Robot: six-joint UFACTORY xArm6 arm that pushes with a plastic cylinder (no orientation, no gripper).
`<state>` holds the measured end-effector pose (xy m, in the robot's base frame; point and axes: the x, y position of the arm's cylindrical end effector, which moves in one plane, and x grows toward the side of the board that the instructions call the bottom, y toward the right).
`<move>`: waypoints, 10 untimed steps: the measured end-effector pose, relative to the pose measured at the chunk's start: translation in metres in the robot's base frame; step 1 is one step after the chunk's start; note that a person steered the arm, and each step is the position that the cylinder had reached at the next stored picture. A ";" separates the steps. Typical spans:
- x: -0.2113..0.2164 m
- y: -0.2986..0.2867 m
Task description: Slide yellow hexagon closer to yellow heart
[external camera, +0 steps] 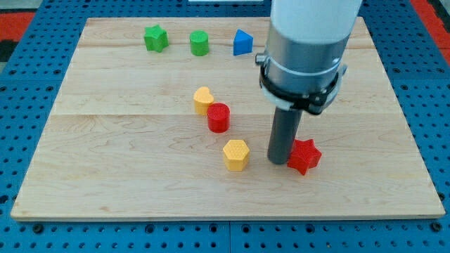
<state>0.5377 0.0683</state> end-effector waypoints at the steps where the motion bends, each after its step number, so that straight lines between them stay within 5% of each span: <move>1: 0.026 -0.017; 3: -0.008 -0.035; 8: 0.008 -0.115; 10: 0.005 -0.058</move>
<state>0.5424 0.0100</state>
